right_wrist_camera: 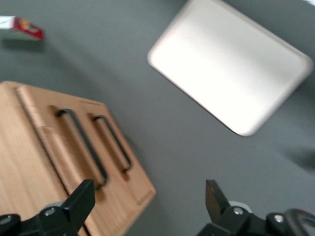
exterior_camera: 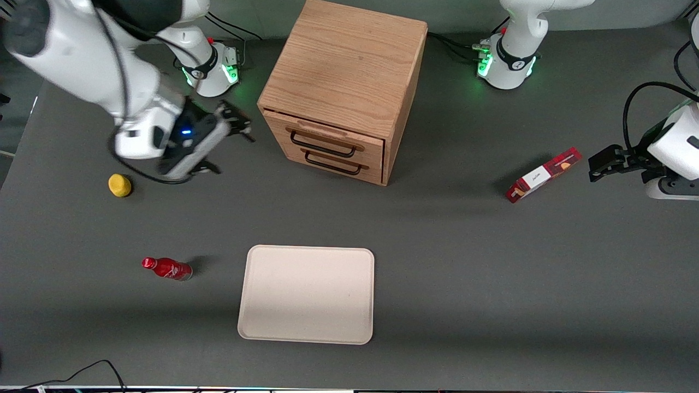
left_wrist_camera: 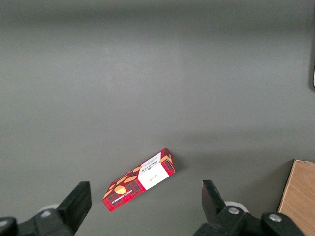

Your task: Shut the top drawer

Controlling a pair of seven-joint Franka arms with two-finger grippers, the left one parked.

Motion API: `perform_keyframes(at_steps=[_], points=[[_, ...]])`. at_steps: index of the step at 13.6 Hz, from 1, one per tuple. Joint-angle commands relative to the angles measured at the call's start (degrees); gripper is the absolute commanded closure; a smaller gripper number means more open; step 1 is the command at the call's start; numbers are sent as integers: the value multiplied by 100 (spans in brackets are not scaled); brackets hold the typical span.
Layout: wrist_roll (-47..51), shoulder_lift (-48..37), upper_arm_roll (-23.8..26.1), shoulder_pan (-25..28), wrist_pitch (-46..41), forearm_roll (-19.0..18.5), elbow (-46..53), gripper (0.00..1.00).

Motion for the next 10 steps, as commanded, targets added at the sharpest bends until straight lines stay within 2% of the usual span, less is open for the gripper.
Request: perform_keyframes(at_steps=[1, 3, 4, 6, 10], points=[[475, -601, 7, -650, -105, -462, -465, 0], [1413, -866, -404, -820, -368, -499, -581, 0], [1539, -901, -615, -811, -500, -604, -546, 0], [1575, -972, -879, -855, -536, -1139, -537, 0], [2173, -963, -986, -864, -721, -1396, -370, 0]])
